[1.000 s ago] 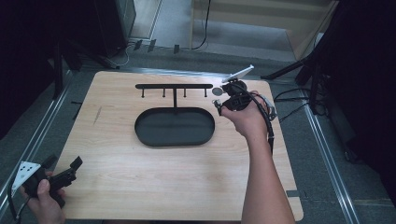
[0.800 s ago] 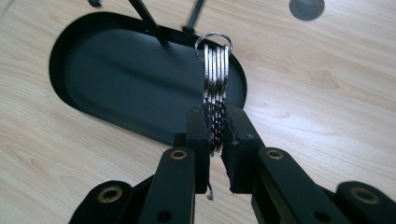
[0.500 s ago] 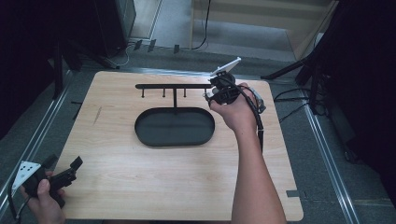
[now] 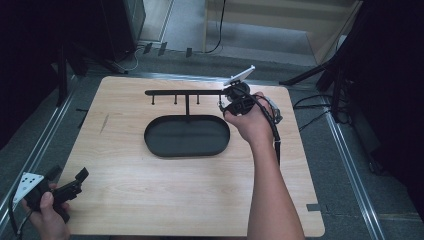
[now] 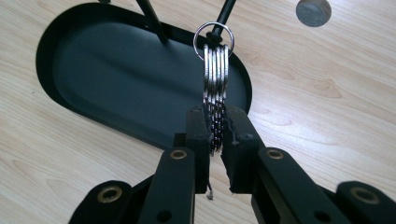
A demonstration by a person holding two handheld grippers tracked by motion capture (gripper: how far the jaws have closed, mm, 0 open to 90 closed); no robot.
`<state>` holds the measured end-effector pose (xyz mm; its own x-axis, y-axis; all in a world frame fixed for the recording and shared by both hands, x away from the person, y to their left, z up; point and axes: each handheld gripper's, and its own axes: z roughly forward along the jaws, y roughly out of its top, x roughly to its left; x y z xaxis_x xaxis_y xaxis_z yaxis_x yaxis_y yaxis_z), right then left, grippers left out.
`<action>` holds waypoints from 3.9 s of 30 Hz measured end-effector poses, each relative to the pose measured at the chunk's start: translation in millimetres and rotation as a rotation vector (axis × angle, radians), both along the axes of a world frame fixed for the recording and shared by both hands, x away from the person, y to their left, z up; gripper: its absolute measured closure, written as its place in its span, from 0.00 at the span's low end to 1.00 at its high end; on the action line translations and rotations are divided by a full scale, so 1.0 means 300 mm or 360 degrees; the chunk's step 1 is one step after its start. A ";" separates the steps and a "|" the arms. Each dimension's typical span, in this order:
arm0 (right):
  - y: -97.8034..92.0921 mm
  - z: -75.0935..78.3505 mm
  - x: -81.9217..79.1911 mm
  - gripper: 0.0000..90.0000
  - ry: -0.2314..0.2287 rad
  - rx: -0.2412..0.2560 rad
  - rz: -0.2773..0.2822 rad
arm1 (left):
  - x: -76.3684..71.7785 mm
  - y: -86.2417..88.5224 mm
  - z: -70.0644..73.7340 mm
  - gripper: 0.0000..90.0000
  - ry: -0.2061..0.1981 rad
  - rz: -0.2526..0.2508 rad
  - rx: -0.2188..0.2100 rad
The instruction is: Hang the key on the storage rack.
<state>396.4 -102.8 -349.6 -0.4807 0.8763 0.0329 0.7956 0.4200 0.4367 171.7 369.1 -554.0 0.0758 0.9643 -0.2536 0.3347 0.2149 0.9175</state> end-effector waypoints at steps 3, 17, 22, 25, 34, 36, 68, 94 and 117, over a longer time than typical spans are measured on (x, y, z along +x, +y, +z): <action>-0.002 -0.010 0.003 0.91 -0.0001 -0.0001 -0.0015 | 0.000 0.001 0.000 0.03 -0.0001 0.0001 -0.0011; -0.029 -0.060 0.018 0.81 -0.0014 0.0018 -0.0070 | -0.001 0.000 0.000 0.03 0.0002 -0.0003 0.0002; -0.064 -0.088 0.017 0.78 0.0022 0.0014 -0.0107 | 0.000 0.000 0.000 0.03 0.0002 -0.0005 0.0002; -0.098 -0.124 0.014 0.76 0.0062 0.0003 -0.0135 | 0.000 0.001 0.000 0.03 0.0003 -0.0005 0.0002; -0.173 -0.199 -0.005 0.73 0.0124 -0.0040 -0.0198 | 0.000 -0.002 0.000 0.03 0.0005 -0.0004 0.0006; -0.195 -0.220 -0.011 0.71 0.0139 -0.0045 -0.0216 | 0.000 -0.003 0.000 0.03 0.0002 -0.0003 0.0007; -0.537 -0.500 -0.171 0.00 0.0050 -0.0126 -0.0661 | -0.002 -0.006 0.001 0.03 -0.0001 -0.0014 0.0026; -0.686 -0.589 -0.394 0.06 -0.0484 0.0035 -0.0690 | -0.002 -0.005 0.000 0.03 -0.0003 -0.0015 0.0023; -0.797 -0.657 -0.556 0.07 -0.0890 0.0469 -0.0859 | -0.001 -0.013 0.002 0.03 0.0007 -0.0021 0.0050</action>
